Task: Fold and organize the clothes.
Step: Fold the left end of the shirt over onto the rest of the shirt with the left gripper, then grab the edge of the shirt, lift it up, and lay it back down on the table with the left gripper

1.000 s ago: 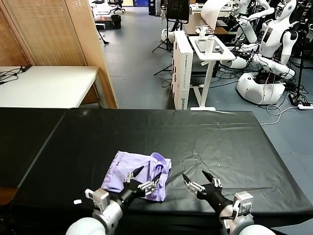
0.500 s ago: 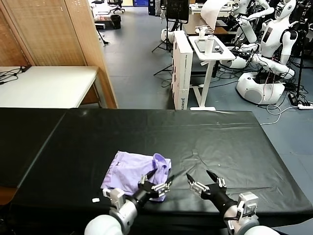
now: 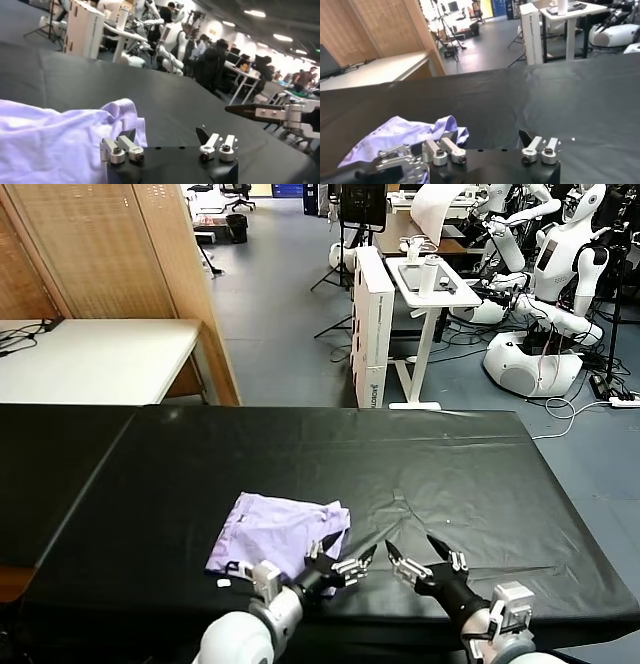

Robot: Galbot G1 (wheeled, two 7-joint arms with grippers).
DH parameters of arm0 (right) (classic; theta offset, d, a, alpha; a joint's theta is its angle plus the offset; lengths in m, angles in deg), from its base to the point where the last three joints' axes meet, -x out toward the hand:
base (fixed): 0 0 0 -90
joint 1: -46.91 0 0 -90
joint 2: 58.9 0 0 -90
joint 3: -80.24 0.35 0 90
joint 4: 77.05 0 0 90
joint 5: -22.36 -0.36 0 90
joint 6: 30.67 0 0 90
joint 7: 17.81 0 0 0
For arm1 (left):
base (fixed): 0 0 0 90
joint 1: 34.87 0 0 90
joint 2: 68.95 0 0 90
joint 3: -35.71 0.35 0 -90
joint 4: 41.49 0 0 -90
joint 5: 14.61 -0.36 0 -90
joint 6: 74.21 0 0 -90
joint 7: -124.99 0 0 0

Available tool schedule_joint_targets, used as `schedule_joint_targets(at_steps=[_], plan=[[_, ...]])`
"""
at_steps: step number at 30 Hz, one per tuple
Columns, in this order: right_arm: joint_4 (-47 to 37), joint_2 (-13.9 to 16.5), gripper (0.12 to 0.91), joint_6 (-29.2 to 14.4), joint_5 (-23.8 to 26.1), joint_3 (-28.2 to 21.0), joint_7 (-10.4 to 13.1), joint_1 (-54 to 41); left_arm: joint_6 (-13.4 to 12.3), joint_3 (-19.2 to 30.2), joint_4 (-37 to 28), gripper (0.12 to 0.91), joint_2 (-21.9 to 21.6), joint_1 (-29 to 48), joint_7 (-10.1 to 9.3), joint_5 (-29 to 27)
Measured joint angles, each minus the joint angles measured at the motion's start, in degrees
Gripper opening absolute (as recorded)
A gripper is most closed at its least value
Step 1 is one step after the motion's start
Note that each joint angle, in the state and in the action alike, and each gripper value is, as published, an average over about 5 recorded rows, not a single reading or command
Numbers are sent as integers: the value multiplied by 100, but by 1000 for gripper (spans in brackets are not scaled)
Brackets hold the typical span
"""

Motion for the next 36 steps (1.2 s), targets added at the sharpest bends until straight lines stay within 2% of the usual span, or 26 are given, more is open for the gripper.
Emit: schedule_joint_targets(at_steps=[5,9,13,21,28,36], plan=[[-18,-47,907,5,24,-58,1,-20,0,-126,174,907,-56,-42,44,369],[-64,-89,907,14,41,-152,2,-75,-218,-395,585,907,-148,-107,176,651],[-105,-92,907,16,43,-225,1,-127,-562,-796,955,907,-279,-188,266,328],[-122,3,907,15,-22,-217,-11,-188,-925,-1790,946,907,-542,-499,115,-329],[-115,42,907,12,-78,-262,-15,-253,-806,-2405,487,907,-536,-693,126,-218],[-110,86,907,5,-131,-219,-15,-242,-519,-2671,80,907,-435,-725,110,183]])
